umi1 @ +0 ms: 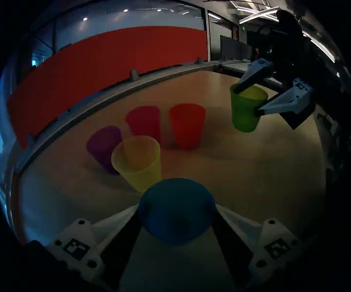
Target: Pour water
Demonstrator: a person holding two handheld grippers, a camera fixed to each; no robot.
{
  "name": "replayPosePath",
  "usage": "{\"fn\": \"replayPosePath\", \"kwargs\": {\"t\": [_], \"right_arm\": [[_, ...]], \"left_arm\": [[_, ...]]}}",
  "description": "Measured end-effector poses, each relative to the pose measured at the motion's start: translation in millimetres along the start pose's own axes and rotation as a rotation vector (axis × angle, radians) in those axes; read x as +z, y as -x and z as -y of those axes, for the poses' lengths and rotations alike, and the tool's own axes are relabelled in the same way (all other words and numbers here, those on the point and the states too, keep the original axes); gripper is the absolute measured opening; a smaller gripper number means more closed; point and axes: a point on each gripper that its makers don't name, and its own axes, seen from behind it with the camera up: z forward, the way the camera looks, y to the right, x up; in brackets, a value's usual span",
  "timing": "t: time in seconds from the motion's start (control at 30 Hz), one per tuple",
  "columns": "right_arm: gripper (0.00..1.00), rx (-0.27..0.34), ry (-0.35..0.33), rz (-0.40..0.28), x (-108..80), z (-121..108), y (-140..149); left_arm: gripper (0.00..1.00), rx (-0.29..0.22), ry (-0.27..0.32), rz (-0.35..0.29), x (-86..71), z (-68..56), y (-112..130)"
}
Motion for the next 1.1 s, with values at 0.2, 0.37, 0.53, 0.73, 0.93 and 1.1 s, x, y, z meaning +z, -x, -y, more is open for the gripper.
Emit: {"fn": "replayPosePath", "kwargs": {"t": [0.2,0.37,0.53,0.73,0.93,1.1], "right_arm": [[0.92,0.006,0.003,0.005,2.7,0,1],[0.92,0.002,0.007,0.007,2.9,0,-1],[0.92,0.000,0.011,0.008,3.0,1,-2],[0.92,-0.003,0.012,0.006,2.7,3,-4],[0.92,0.001,0.012,0.007,3.9,4,-1],[0.92,0.015,0.009,0.007,6.7,5,4]], "left_arm": [[0.88,-0.009,0.007,-0.008,1.8,-2.2,5],[0.88,-0.024,0.008,-0.013,0.5,-1.0,8],[0.89,-0.025,-0.002,-0.013,-0.1,2.4,11],[0.90,-0.013,-0.008,0.003,0.0,4.1,17],[0.91,-0.006,-0.002,0.033,0.2,2.1,27],[0.92,-0.002,-0.016,0.048,-3.9,3.8,34]]}}
